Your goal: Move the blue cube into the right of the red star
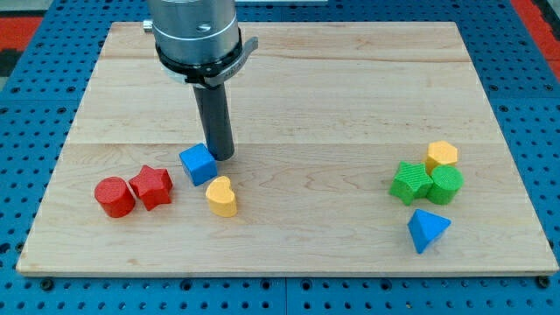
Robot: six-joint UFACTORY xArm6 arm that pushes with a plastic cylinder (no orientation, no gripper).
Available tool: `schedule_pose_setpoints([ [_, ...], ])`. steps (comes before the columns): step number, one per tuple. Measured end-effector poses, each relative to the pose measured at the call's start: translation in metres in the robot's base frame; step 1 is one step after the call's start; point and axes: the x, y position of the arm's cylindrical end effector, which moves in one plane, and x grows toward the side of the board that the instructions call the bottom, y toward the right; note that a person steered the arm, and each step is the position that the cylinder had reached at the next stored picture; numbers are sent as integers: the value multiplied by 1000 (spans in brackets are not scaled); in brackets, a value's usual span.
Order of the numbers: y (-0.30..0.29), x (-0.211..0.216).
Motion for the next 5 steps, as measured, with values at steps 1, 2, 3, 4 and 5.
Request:
schedule_pose_setpoints([
  [1,10,-1],
  [2,40,-6],
  [3,54,-7],
  [4,-18,-1],
  [5,-32,17],
])
